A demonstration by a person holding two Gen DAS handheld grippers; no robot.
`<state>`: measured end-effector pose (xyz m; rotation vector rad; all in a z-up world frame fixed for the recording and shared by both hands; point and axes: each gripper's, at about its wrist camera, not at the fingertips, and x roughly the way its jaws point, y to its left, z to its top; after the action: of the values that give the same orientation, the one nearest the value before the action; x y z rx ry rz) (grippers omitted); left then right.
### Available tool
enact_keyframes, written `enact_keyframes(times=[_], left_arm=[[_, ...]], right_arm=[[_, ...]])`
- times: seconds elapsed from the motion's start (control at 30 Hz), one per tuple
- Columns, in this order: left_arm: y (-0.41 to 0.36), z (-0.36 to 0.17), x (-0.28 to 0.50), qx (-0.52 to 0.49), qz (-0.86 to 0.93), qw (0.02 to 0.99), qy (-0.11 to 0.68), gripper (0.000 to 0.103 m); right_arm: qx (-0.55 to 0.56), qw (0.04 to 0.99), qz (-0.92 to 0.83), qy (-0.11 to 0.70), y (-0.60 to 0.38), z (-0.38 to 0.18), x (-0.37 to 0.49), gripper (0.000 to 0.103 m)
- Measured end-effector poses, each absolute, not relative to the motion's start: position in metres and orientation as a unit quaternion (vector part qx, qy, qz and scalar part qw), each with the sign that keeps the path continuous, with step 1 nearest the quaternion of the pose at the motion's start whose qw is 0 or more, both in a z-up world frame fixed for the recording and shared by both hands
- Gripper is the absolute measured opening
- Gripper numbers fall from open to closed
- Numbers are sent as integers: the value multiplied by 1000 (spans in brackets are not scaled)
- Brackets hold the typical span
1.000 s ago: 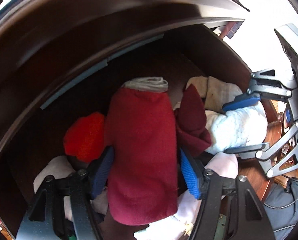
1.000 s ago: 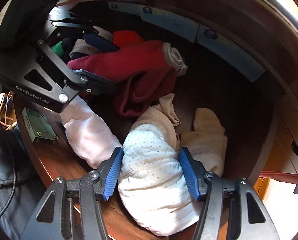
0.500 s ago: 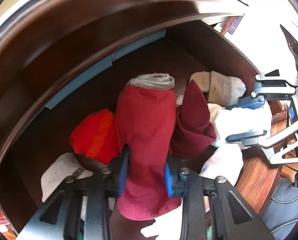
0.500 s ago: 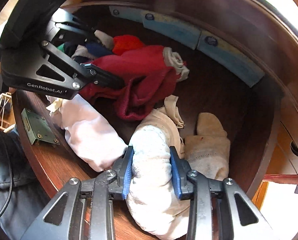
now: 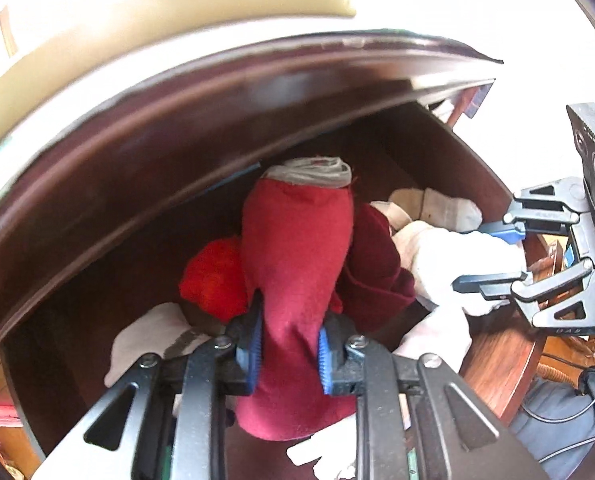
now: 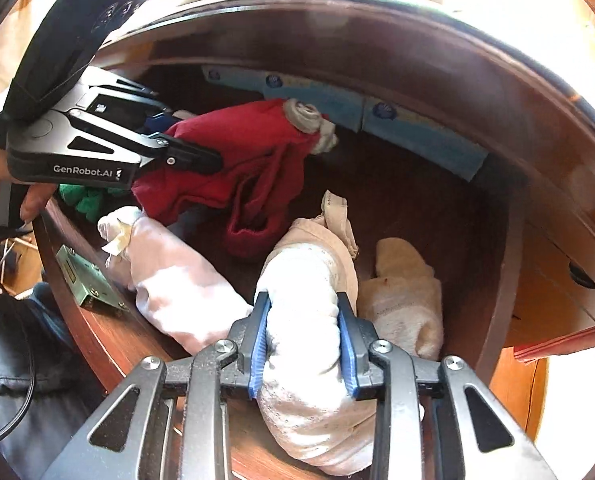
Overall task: Take underwear out of drawer
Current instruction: 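Grasp the dark red sock with the left tool while the right tool grasps the white dotted garment, then lift both held garments out of the drawer and carry them toward the tray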
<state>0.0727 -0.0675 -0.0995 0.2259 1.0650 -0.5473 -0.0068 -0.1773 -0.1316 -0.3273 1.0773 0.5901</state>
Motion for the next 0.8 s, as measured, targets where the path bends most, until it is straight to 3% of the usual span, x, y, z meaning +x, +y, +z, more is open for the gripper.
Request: enact_keyframes(times=[0.37,0.8], left_arm=[[-37,-71,52,75,-231,861,447,18],[-23,-65,37,56,-241,876,413,18]], right_arm=[[-129,858,258,425,-193,-103,-35,32],[-91,876,262,394,-199,-95,-35,32]])
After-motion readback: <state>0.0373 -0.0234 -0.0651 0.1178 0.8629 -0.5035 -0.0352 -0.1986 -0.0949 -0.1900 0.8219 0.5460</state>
